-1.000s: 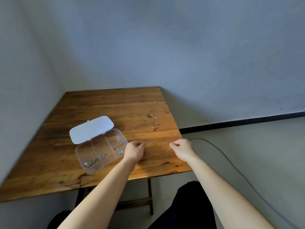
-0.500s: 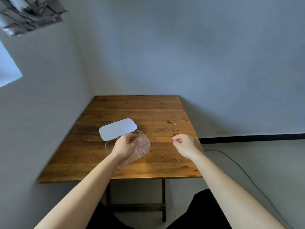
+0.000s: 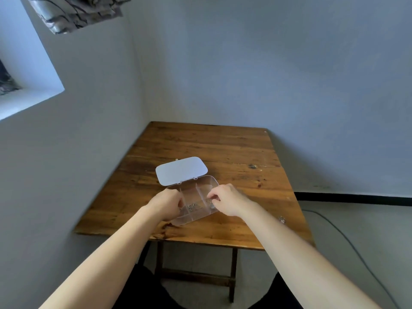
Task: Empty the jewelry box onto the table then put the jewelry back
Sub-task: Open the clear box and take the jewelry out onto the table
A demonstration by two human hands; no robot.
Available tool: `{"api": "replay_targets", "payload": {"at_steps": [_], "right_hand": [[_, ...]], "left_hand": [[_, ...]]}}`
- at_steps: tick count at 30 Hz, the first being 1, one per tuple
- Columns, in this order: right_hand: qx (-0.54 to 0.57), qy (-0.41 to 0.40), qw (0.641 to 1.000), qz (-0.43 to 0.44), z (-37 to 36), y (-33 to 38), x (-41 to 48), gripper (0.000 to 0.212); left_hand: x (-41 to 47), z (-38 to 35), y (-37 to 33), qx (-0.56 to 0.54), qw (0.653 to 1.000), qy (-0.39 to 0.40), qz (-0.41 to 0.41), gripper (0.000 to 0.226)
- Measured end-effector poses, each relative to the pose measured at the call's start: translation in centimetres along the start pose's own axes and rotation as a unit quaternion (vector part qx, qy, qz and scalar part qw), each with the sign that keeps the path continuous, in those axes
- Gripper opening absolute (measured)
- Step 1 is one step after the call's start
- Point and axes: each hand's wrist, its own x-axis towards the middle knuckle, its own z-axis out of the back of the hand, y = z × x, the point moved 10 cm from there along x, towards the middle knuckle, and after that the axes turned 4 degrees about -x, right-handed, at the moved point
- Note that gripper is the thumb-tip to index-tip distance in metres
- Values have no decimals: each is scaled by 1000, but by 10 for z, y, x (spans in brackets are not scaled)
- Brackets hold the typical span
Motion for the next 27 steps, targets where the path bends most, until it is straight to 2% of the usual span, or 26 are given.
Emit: {"api": "replay_targets", "payload": {"at_steps": [6, 9, 14, 20, 24, 27], "right_hand": [[-53, 31, 995, -74, -5, -1, 24, 33], [-98, 38, 989, -99, -6, 0, 32, 30], [-155, 40, 978, -132, -10, 4, 39, 18], [-121, 29, 982, -143, -13, 0, 41, 12], [-72, 8, 988, -139, -12, -5, 36, 26], [-13, -38, 989, -143, -1, -10, 28, 32]], "left_hand": [[13, -6, -12, 125, 991, 2, 42, 26], [18, -9, -17, 178, 983, -11, 38, 28], [18, -10, -17, 205, 978, -15, 30, 22], [17, -11, -12, 173, 985, -7, 13, 21], [14, -8, -13, 132, 991, -16, -10, 18], [10, 1, -7, 52, 998, -43, -11, 15]]}}
